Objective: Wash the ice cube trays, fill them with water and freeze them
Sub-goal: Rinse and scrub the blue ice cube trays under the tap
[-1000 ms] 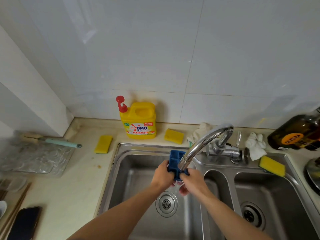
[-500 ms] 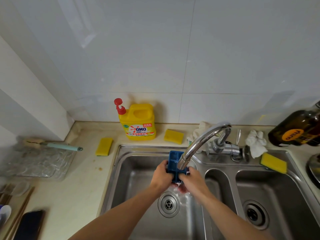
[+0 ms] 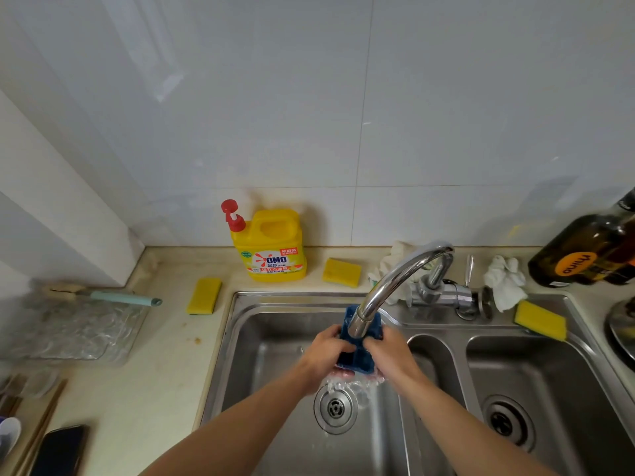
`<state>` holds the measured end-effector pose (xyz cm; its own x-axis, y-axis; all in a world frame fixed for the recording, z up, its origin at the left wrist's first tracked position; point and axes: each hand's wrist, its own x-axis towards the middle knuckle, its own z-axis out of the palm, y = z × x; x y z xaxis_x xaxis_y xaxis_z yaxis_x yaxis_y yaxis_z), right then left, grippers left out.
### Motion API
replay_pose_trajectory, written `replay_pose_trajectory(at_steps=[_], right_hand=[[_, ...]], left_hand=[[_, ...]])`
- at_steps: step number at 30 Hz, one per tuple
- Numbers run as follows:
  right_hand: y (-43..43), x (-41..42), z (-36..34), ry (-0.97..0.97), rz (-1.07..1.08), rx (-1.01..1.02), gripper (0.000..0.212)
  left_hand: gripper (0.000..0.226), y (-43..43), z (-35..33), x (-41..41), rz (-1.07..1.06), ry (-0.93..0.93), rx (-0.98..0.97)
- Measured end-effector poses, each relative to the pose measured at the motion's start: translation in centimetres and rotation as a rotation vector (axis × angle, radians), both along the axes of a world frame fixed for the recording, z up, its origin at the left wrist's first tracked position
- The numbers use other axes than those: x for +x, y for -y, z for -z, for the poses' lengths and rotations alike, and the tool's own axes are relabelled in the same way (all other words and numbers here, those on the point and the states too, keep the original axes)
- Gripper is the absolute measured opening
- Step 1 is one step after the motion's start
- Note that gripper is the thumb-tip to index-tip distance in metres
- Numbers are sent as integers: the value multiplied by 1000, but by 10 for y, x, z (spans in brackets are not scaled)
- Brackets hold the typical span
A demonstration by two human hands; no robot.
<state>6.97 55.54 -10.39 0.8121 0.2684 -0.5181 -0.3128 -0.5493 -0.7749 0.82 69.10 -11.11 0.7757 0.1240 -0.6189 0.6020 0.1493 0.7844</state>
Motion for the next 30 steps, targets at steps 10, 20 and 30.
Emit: replay_pose_trajectory(at_steps=[10,20,30], right_hand=[[-14,-16,-2,6,-137,-44,15],[-4,-10,-5,-16,-66,52,59],[5,-9,3,-151,60,131,8]], left_hand=[[21,-5,2,4,-76,-102,190],[19,-3,6,4,84,-9,455],[14,-15,18,0,91,-66,435]])
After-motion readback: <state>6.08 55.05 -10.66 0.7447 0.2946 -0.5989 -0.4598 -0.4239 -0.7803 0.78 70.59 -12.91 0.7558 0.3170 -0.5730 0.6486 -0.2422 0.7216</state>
